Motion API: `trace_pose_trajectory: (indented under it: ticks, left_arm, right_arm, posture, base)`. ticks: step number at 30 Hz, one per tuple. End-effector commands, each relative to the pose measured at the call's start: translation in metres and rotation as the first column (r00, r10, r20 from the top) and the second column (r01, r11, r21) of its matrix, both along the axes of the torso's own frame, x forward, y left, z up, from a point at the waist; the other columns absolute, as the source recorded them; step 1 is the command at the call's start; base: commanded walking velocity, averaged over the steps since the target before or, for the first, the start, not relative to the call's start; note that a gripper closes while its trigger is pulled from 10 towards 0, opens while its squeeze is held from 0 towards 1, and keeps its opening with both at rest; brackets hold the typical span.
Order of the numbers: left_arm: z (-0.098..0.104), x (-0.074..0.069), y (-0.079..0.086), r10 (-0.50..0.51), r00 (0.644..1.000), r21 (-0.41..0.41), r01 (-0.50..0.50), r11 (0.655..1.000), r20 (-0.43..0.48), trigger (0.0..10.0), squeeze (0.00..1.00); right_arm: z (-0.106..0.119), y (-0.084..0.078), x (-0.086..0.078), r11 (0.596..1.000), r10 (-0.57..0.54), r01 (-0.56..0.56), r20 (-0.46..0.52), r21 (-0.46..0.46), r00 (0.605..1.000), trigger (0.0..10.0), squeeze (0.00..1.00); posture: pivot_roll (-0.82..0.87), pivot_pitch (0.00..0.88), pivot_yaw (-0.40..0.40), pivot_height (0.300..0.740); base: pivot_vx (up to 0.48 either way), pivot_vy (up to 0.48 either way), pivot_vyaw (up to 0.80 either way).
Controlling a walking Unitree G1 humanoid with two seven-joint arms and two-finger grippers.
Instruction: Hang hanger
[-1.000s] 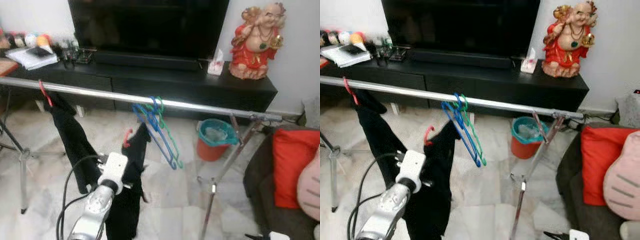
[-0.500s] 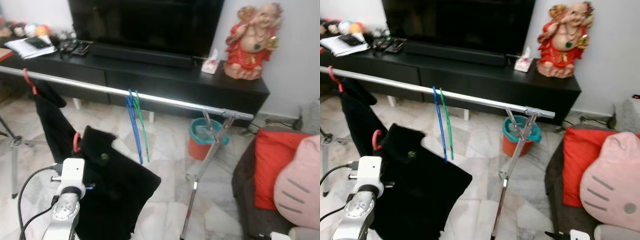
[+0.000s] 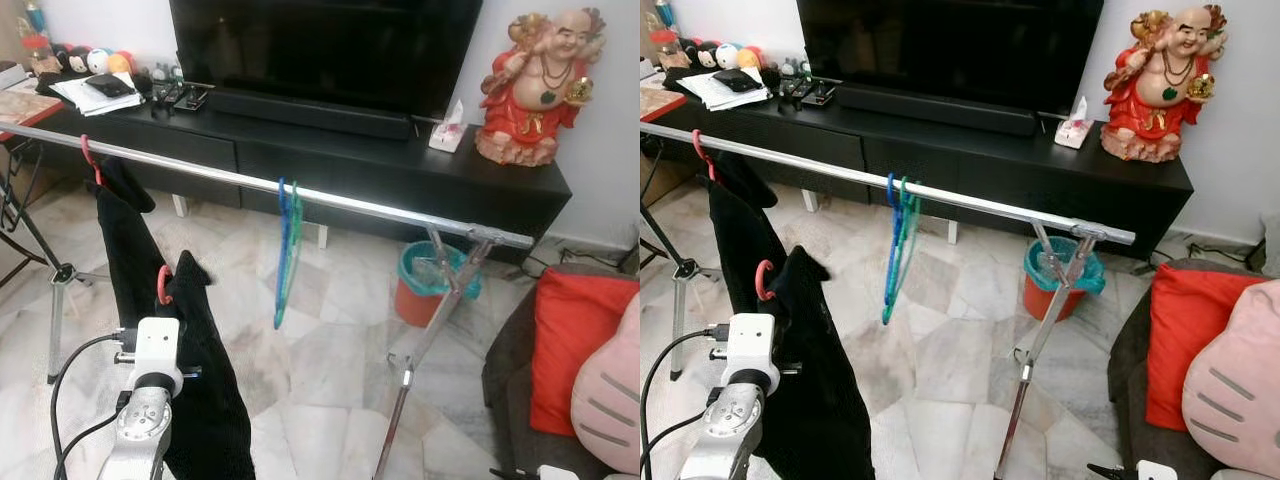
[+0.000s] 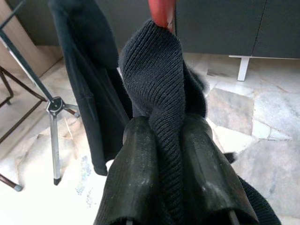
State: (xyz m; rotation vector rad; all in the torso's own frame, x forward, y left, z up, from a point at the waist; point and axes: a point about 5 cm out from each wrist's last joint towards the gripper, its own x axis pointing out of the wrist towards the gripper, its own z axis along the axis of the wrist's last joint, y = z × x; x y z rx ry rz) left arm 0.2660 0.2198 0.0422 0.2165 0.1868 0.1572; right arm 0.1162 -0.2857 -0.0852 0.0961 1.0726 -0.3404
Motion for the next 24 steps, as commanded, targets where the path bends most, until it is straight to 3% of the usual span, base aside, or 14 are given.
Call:
trace_pose_trajectory:
  ticks: [1,19,24]
  left_arm:
    - [0.009,0.006,0.002,-0.021,0.999,0.015,0.021,1.000,0.038,10.0,0.00]
    - [0.013,0.010,-0.008,-0.080,0.996,-0.001,0.081,0.997,0.049,10.0,0.00]
    - [0.015,0.012,-0.009,-0.076,0.995,0.001,0.076,0.997,0.058,10.0,0.00]
  right_arm:
    - [0.001,0.001,0.003,1.000,0.005,-0.005,0.007,0.006,1.000,10.0,0.00]
    - [0.000,0.002,0.004,1.000,0.006,-0.007,0.009,0.015,1.000,10.0,0.00]
    - [0.001,0.002,0.005,0.999,0.051,-0.051,0.000,-0.005,0.999,10.0,0.00]
  posture:
    - [0.02,0.000,-0.077,0.740]
    - [0.02,0.000,-0.076,0.740]
    - [0.03,0.000,-0.076,0.740]
  base:
    - [0.000,0.000,0.00]
    - [0.000,0.000,0.00]
    - [0.000,0.000,0.09]
